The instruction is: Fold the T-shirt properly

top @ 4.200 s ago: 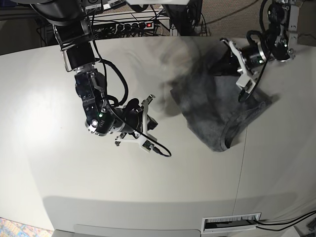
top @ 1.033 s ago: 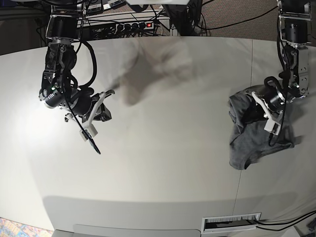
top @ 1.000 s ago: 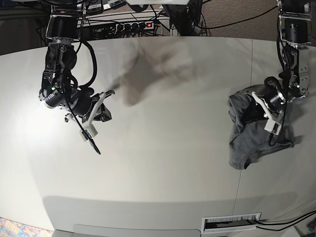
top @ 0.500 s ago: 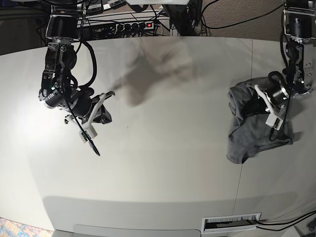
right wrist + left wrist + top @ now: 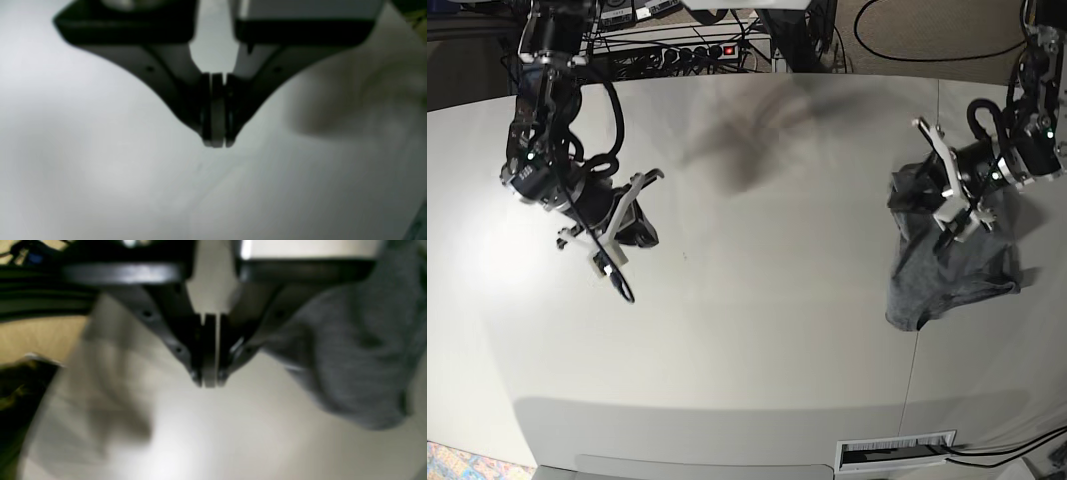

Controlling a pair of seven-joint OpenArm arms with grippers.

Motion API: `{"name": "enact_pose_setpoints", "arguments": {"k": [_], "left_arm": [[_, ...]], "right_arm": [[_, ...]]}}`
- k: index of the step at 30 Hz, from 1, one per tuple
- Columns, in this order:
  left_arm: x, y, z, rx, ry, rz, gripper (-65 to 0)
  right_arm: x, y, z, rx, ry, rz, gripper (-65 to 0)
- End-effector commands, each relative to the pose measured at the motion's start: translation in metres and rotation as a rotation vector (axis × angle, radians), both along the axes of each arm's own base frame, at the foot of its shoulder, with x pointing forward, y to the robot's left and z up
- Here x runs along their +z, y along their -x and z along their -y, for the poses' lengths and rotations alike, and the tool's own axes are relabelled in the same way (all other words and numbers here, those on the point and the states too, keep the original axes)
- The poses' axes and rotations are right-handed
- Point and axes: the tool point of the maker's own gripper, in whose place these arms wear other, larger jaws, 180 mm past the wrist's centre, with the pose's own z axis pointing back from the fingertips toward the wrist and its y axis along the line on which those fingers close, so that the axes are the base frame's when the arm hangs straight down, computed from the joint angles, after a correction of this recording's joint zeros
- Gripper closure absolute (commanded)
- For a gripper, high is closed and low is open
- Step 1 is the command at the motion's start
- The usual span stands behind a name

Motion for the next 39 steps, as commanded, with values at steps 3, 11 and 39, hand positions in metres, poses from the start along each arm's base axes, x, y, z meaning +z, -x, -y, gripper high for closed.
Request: {"name": "enact_pose_setpoints", "arguments": {"k": [3,11,39], "left_arm": [[0.001,0.016,0.004,-0.035,-0.037,0.013,0.0],[-0.016,0.065,0.009,-0.009,-0.108,-0.075,0.0],[-0.062,0.224,0.007,0.119,-0.258,-0.44,0.0]], "right_arm": [[0.017,0.013,-0.007,0.028,-0.007,0.059,0.0],[0.017,0.079,0.018,-0.046,0.022,0.012,0.0],[-0.027,0.307,0.043,-0.091,0.097,-0.597,0.0]]}}
